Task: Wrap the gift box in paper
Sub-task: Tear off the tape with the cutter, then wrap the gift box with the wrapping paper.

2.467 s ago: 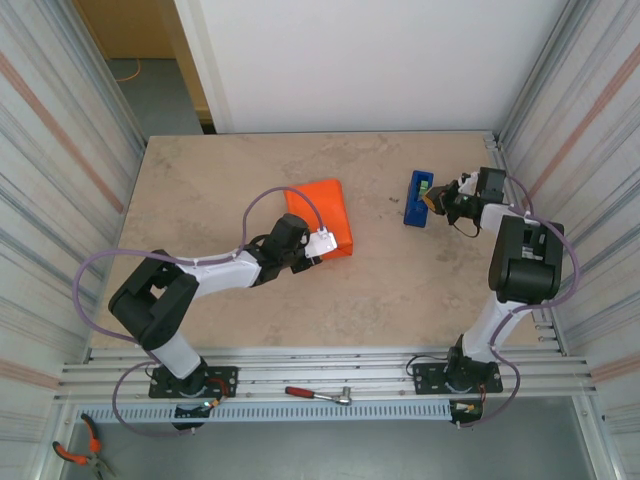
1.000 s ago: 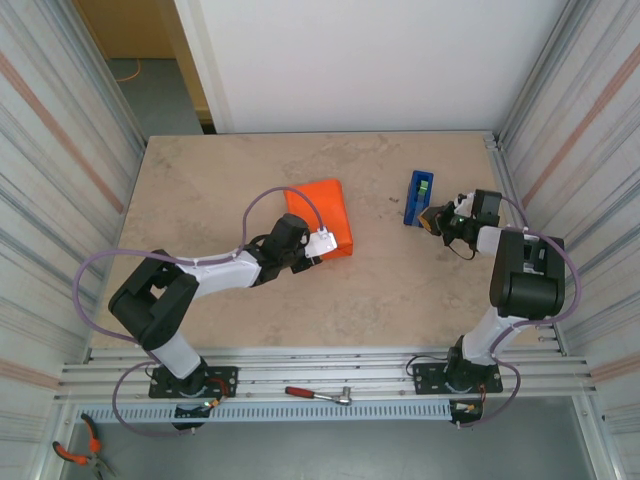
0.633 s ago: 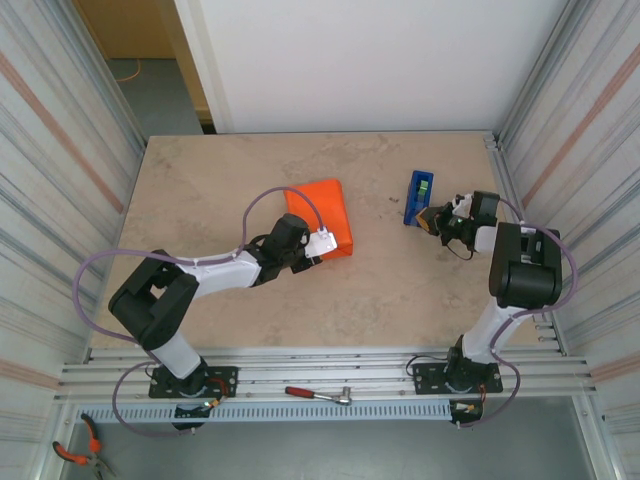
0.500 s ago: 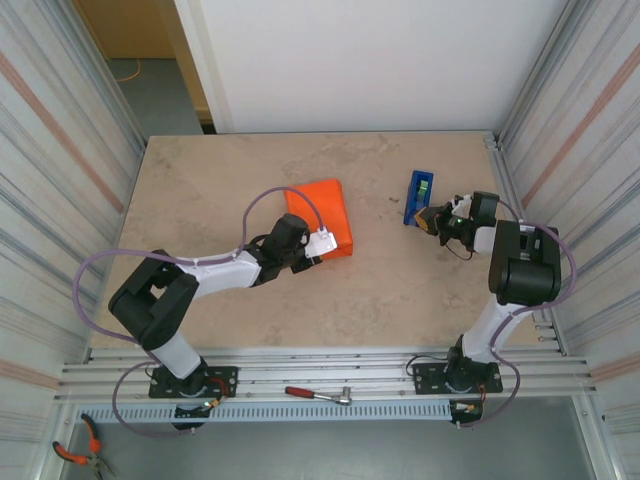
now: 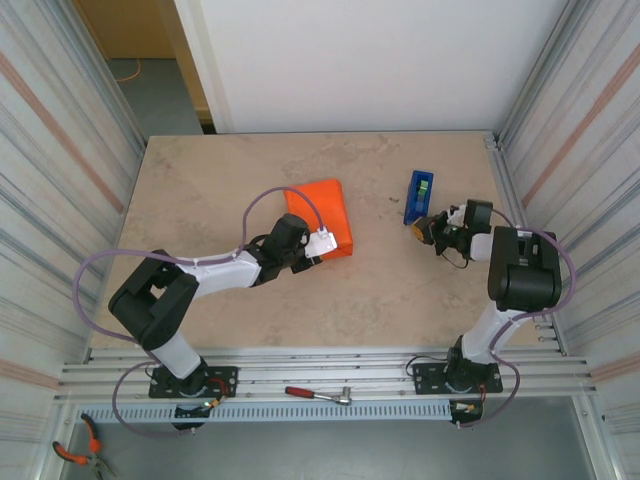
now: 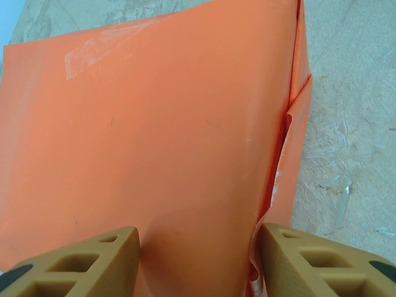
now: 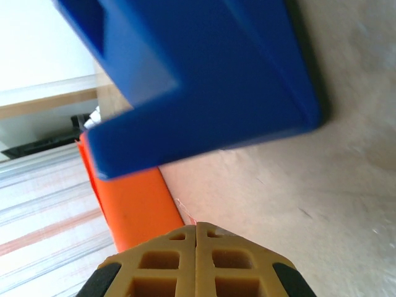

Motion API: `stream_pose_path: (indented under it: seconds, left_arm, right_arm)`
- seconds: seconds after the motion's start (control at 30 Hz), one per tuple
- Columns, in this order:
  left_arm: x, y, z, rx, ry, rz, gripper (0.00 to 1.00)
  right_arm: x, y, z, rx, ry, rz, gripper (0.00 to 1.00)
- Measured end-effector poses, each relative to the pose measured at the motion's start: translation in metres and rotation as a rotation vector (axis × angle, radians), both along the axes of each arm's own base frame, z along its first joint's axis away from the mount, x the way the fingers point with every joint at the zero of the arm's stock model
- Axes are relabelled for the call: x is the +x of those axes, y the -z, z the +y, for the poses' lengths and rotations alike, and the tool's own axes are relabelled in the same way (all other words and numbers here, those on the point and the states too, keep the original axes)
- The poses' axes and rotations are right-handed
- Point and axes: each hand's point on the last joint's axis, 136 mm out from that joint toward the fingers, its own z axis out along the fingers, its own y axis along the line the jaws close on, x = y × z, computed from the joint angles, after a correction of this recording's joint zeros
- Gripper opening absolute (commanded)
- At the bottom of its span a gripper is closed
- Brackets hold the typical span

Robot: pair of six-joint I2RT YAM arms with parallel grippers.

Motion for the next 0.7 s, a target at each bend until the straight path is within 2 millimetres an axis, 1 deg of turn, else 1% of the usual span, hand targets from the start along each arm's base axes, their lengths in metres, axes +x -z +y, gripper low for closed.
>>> stream_pose_path:
  seconds: [0.1,0.17,0.3,0.4,0.47,0.5,0.7]
  left_arm:
    - [0.000,0.000,0.000,0.000,0.000,0.000,0.54]
    - [0.000,0.000,0.000,0.000,0.000,0.000,0.54]
    - [0.000,0.000,0.000,0.000,0.000,0.000,0.54]
    - [0.000,0.000,0.000,0.000,0.000,0.000,0.54]
    - [0.000,0.000,0.000,0.000,0.000,0.000,0.54]
    - [0.000,0.000,0.000,0.000,0.000,0.000,0.54]
    - [0.000,0.000,0.000,0.000,0.000,0.000,0.54]
  right_arm:
    - [-0.003,0.002,0.002,0.001,-0.005,0.011,0.00]
    - [-0.004,-0.003,0.006,-0.002,-0.014,0.003,0.00]
    - [-0.008,-0.027,0.022,-0.026,-0.068,-0.065,0.00]
    - [-0.015,-0.049,0.041,-0.049,-0.128,-0.141,0.00]
    - [-0.026,-0.059,0.056,-0.064,-0.176,-0.187,0.00]
    - [-0.032,-0.061,0.062,-0.067,-0.195,-0.198,0.00]
    - [-0.074,-0.063,0.110,-0.099,-0.350,-0.280,0.00]
